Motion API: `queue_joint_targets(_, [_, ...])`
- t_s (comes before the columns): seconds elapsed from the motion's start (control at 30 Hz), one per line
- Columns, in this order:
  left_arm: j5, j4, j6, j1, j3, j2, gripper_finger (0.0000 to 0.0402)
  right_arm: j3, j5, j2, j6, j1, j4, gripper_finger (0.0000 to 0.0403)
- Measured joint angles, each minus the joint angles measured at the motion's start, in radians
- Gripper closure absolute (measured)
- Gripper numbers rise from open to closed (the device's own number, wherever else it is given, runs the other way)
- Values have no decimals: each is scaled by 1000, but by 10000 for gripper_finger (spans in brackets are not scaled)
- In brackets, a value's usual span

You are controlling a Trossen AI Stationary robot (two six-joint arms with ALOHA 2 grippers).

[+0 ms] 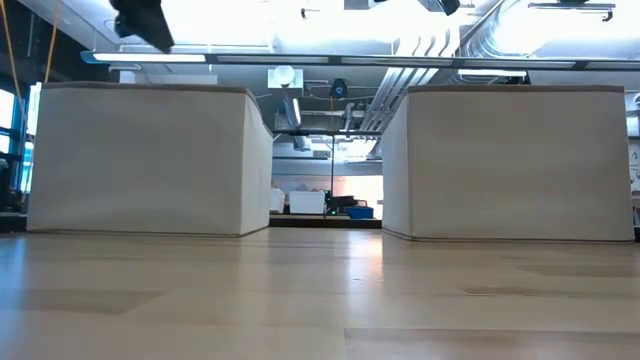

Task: Sort clothes
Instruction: Return to Home Position

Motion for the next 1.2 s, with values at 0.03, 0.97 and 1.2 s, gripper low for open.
queue_joint_targets(0.03, [-6,9,-15,7,-27,-16,300,0,0,0,0,0,0,229])
queue_joint_targets(0.97, [-125,263,-48,231,-374,621,300,0,35,0,30,0,0,229])
queue_joint_targets(1.2, [-137,269,11,232,-364,650,300,0,12,0,36,0,0,229])
